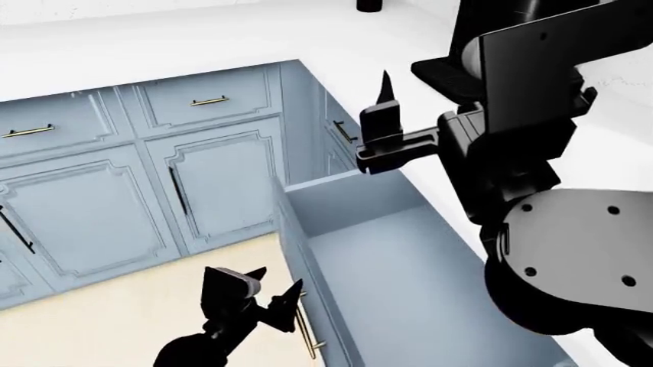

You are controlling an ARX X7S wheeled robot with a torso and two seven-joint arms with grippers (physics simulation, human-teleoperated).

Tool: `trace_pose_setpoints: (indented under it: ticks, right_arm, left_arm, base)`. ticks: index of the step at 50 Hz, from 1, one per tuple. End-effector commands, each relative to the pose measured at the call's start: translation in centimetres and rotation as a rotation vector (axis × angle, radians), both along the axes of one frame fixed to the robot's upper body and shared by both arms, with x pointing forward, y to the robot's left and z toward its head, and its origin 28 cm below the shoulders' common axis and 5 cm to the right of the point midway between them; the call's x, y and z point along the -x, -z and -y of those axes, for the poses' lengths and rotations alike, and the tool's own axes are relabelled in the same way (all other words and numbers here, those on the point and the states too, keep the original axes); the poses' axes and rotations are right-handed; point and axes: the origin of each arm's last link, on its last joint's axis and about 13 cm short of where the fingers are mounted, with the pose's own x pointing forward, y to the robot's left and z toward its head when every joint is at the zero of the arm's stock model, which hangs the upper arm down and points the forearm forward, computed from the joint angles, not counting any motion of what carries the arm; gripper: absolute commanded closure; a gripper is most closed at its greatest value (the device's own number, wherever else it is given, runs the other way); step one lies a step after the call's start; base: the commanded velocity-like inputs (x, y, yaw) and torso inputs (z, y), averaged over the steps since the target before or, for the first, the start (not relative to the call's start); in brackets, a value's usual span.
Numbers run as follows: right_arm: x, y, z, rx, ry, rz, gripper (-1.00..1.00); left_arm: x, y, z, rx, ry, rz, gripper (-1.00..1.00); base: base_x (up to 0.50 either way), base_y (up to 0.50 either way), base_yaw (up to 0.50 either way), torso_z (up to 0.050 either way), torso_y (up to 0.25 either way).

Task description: Place the bar in the bowl and close the drawer.

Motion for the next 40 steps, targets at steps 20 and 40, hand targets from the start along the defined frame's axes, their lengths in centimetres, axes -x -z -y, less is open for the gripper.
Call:
trace_pose_setpoints:
  ticks: [20, 40]
  right_arm:
    - [1.2, 0.0, -0.1, -0.010, 0.014, -0.002, -1.00]
    - [2.5, -0.4, 0.6, -0.023, 0.039, 0.013, -1.00]
  left_arm:
    - [-3.7, -4.2, 7.8, -0.020, 0.341, 0.064, -1.00]
    - [-4.2, -6.5, 11.2, -0.022, 0.390, 0.122, -1.00]
  base:
    - [0.00, 0.00, 0.00, 0.000, 0.001]
    - [0.00, 0.00, 0.00, 0.000, 0.001]
